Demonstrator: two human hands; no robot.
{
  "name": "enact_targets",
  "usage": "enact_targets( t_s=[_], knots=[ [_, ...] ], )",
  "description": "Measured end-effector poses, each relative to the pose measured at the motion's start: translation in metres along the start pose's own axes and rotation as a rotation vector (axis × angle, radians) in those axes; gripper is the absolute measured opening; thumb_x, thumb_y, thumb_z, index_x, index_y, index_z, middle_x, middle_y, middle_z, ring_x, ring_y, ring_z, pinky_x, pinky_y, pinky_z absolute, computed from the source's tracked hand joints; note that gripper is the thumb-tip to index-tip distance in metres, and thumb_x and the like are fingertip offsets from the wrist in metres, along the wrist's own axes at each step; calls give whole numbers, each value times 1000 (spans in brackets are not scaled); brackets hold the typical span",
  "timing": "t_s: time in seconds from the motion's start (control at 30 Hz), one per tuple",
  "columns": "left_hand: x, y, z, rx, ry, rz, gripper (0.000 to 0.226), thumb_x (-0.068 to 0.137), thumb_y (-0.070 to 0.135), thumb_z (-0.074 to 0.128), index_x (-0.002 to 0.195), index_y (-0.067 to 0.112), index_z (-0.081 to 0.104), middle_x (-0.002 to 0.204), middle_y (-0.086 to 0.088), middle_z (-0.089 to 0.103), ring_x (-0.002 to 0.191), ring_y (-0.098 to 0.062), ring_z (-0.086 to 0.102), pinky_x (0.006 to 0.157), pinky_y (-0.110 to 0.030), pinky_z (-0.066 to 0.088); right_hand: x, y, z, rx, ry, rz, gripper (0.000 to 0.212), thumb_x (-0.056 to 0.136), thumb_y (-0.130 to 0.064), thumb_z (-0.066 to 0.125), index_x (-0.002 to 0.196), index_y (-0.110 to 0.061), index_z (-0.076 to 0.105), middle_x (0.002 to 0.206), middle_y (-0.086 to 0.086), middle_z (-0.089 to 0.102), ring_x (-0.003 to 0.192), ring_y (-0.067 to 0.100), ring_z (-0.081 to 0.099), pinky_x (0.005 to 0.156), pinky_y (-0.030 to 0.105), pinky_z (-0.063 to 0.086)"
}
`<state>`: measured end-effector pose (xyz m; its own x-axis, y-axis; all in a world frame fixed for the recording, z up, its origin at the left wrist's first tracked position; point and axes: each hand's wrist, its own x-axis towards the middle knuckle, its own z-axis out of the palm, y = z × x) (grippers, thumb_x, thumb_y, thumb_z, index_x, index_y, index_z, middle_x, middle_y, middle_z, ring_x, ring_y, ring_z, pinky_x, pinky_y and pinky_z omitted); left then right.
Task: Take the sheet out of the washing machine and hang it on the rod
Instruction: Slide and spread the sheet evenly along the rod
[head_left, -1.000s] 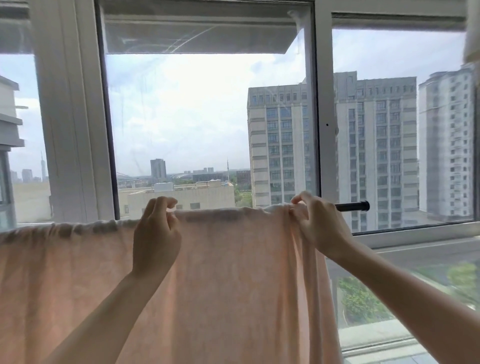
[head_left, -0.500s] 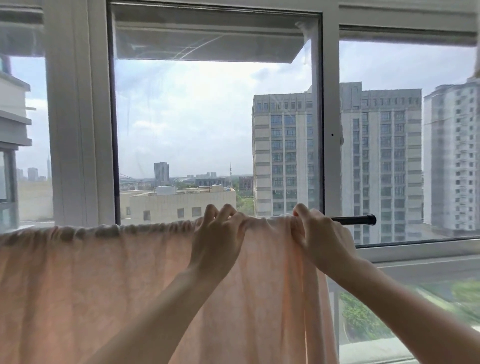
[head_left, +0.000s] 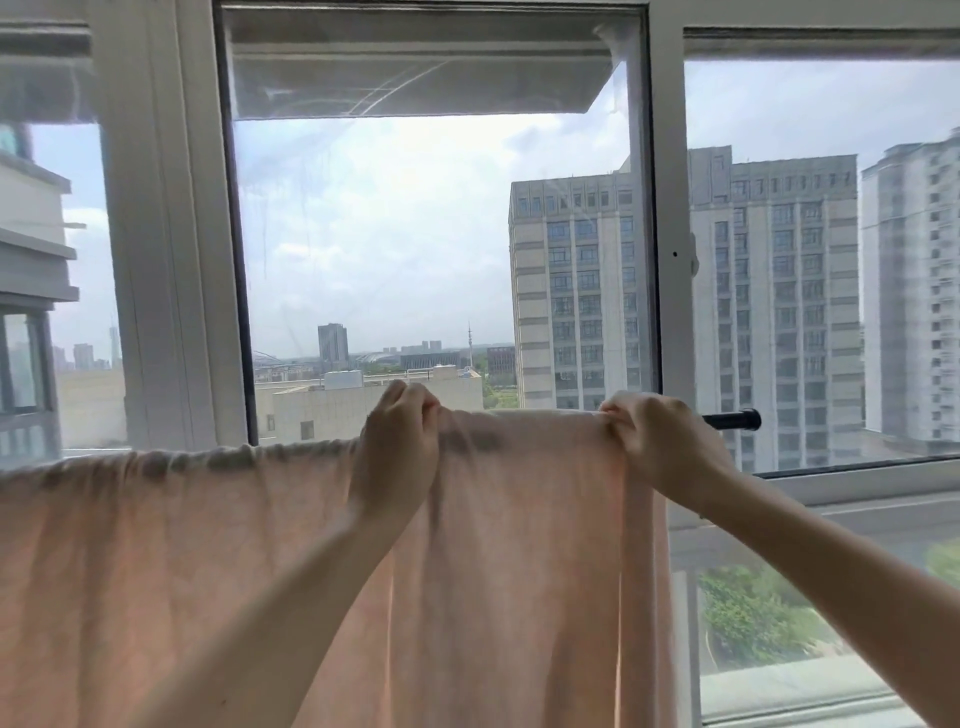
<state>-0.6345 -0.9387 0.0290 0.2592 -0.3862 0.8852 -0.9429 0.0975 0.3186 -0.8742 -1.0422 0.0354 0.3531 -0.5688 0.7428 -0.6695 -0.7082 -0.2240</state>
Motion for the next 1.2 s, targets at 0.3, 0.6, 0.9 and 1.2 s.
enact_targets(
  t_s=[0.3,0.6,0.9,1.2],
  knots=[
    [-4,5,-11,264,-130,3,26,100,30,44,96,16,65,109,6,60,100,-18,58,75,-33,39,11,12,-9,104,111,77,14,91,-19,64,102,-13,70,97,6,73,87,19,67,76,29,53],
    [-9,43,29,108,-193,272,21,97,39,53,98,23,66,101,12,65,96,-9,57,80,-26,40,13,13,-3,30,46,30,16,97,-14,52,99,-11,67,90,4,70,75,15,63,67,20,51],
    [-9,29,42,18,-82,259,14,93,20,61,80,18,55,78,9,58,72,-12,52,73,-35,47,-9,42,-1,-37,91,89,5,100,-18,44,98,-15,49,65,2,64,52,15,63,50,36,56],
    [-11,31,51,126,-57,313,13,90,15,60,85,17,48,76,10,44,69,-11,43,72,-42,50,-28,50,10,-200,53,60,6,104,-23,30,109,-20,34,59,0,56,48,20,57,47,34,48]
  ],
)
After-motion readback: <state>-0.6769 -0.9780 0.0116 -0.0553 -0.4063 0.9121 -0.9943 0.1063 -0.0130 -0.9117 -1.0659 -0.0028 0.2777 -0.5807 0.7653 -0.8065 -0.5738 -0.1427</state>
